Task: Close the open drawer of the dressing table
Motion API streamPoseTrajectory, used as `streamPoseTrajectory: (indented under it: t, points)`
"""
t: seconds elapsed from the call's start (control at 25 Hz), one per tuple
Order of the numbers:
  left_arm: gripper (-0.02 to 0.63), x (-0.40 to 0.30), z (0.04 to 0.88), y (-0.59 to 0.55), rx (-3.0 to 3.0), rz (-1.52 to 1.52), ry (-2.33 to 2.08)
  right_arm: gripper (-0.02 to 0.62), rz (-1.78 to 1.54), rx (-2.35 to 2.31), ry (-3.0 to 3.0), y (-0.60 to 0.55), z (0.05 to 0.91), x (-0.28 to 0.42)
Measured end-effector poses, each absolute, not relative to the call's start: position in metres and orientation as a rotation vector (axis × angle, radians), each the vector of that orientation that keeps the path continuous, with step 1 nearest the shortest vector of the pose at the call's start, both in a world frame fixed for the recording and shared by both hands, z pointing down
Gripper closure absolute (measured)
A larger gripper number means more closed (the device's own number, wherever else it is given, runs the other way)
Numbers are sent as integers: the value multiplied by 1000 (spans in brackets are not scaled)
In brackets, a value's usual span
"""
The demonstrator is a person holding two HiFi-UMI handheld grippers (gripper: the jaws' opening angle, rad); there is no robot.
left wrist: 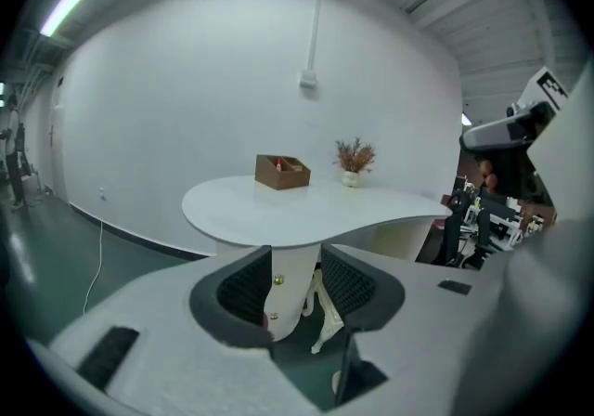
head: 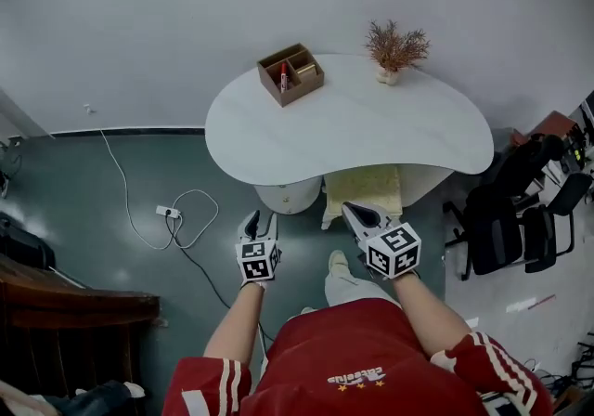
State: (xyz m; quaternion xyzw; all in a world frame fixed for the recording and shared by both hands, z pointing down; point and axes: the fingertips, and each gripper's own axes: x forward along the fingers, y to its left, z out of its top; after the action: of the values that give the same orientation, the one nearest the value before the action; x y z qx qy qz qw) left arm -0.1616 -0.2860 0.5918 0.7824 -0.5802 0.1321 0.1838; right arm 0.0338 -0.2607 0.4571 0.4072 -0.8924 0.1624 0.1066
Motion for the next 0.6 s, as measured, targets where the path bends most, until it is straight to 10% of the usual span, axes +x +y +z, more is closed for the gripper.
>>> streamPoseTrajectory:
  t: [0.6]
  points:
    - [445, -152, 405, -216, 2376, -53, -1506, 591, 398, 1498, -2576, -186, 356, 63]
